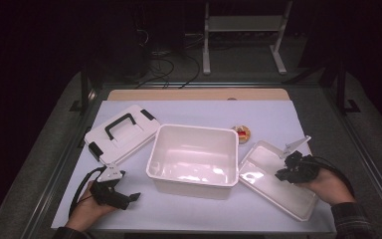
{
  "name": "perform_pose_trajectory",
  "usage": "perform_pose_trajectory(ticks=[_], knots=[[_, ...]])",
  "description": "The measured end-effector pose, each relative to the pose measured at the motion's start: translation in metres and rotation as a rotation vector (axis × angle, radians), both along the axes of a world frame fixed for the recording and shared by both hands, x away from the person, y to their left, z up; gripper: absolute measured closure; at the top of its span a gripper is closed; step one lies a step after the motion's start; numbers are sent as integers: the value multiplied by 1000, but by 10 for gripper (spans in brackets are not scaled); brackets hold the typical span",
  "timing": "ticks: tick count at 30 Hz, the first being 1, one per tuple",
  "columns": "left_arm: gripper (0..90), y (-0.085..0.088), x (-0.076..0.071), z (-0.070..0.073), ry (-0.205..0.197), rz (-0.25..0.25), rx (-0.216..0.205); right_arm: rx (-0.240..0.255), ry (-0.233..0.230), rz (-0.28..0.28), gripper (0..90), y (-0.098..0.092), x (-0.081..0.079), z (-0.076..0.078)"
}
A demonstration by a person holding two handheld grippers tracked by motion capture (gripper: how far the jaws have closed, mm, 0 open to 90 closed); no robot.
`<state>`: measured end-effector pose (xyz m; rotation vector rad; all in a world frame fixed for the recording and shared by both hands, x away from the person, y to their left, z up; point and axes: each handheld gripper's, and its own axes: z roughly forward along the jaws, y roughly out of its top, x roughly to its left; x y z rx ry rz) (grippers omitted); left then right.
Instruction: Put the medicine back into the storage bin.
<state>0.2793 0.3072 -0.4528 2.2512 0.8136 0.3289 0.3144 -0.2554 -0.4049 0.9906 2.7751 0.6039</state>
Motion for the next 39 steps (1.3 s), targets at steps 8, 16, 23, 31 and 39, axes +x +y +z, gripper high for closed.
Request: perform_pose_trajectory(ticks=[8, 16, 23, 31, 39], knots=[[12, 0, 0, 0, 1, 0, 0, 2, -24, -21, 654, 4, 3, 16], [12, 0, 0, 0, 1, 0, 0, 4, -50, -42, 533, 11, 14, 35], [12, 0, 0, 0, 1, 0, -1, 3, -66, -48, 495, 17, 26, 44], [12, 0, 0, 0, 2, 0, -1, -1, -76, -65, 344, 32, 47, 55], [11, 0, 0, 0, 2, 0, 0, -16, -81, -95, 217, 44, 71, 61]])
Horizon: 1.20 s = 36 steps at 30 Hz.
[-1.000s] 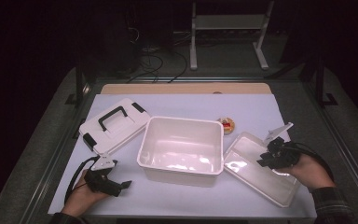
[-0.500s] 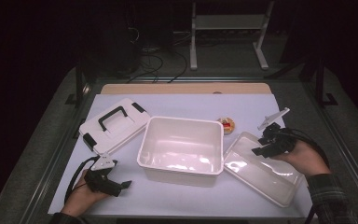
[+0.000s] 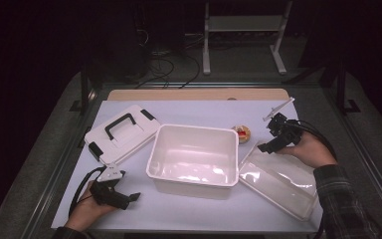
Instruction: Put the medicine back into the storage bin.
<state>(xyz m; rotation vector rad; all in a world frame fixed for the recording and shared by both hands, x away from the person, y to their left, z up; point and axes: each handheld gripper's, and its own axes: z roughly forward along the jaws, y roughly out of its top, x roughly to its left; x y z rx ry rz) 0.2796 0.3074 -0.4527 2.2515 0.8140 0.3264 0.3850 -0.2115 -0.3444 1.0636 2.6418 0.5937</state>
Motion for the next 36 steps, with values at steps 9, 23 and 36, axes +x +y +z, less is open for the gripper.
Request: perform_pose_trajectory(ticks=[9, 23, 36], knots=[[11, 0, 0, 0, 2, 0, 0, -18, 15, -41, 136, 11, 28, 0], [4, 0, 0, 0, 5, -4, -2, -20, 44, -85, 91, 35, 69, -13], [0, -1, 0, 0, 6, -12, 4, -40, 109, -110, 86, 55, 101, -37]])
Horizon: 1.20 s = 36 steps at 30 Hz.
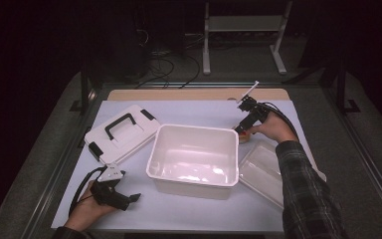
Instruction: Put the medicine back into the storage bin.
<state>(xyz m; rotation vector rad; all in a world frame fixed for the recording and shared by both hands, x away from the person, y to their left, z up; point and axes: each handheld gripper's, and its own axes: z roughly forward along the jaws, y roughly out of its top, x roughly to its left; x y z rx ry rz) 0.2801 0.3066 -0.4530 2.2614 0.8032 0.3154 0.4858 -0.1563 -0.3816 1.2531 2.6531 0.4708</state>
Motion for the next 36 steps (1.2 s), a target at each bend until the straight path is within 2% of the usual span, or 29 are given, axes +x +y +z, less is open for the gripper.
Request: perform_pose_trajectory(ticks=[7, 13, 16, 19, 20, 21, 27, 36], knots=[[0, 0, 0, 0, 0, 0, -1, -4, 34, -2, 83, 9, 7, -15], [0, 0, 0, 0, 0, 0, -1, -46, 80, -1, 79, 17, 12, -33], [0, 0, 0, 0, 0, 0, -1, -59, 87, 4, 82, 18, 12, -37], [0, 0, 0, 0, 0, 0, 0, -69, 101, 9, 100, 21, 12, -41], [0, 0, 0, 0, 0, 0, 0, -76, 104, 10, 141, 21, 12, -43], [0, 0, 0, 0, 0, 0, 0, -81, 108, 12, 143, 22, 12, -45], [0, 0, 0, 0, 1, 0, -1, -63, 131, 4, 192, 21, 13, -45], [0, 0, 0, 0, 1, 0, -1, -75, 131, 11, 197, 20, 12, -42]])
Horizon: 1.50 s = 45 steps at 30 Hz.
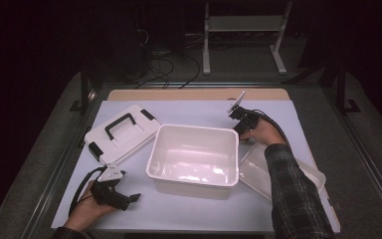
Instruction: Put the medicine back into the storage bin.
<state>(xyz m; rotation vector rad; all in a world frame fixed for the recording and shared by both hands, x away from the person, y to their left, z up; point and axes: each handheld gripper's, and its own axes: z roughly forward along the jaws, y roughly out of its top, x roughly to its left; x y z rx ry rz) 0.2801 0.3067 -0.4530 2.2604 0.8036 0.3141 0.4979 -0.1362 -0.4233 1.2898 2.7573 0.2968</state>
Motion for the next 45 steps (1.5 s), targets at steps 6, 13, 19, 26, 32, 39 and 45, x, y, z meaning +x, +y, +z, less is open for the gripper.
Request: perform_pose_trajectory(ticks=[6, 13, 19, 26, 32, 39, 45], knots=[[0, 0, 0, 0, 1, 0, 0, 19, -15, -12, 197, -7, -1, 15], [0, 0, 0, 0, 0, 0, 0, 28, -48, -10, 197, -15, -7, 36], [0, 0, 0, 0, 0, 0, 0, 42, -92, 2, 198, -21, -16, 59], [0, 0, 0, 0, 1, 0, 1, 48, -119, 10, 197, -25, -25, 77], [0, 0, 0, 0, 0, 1, -1, 61, -152, 43, 198, -25, -38, 105], [0, 0, 0, 0, 0, 1, 1, 81, -178, 95, 198, -20, -54, 130], [0, 0, 0, 0, 0, 1, 1, 90, -190, 161, 198, -10, -70, 143]])
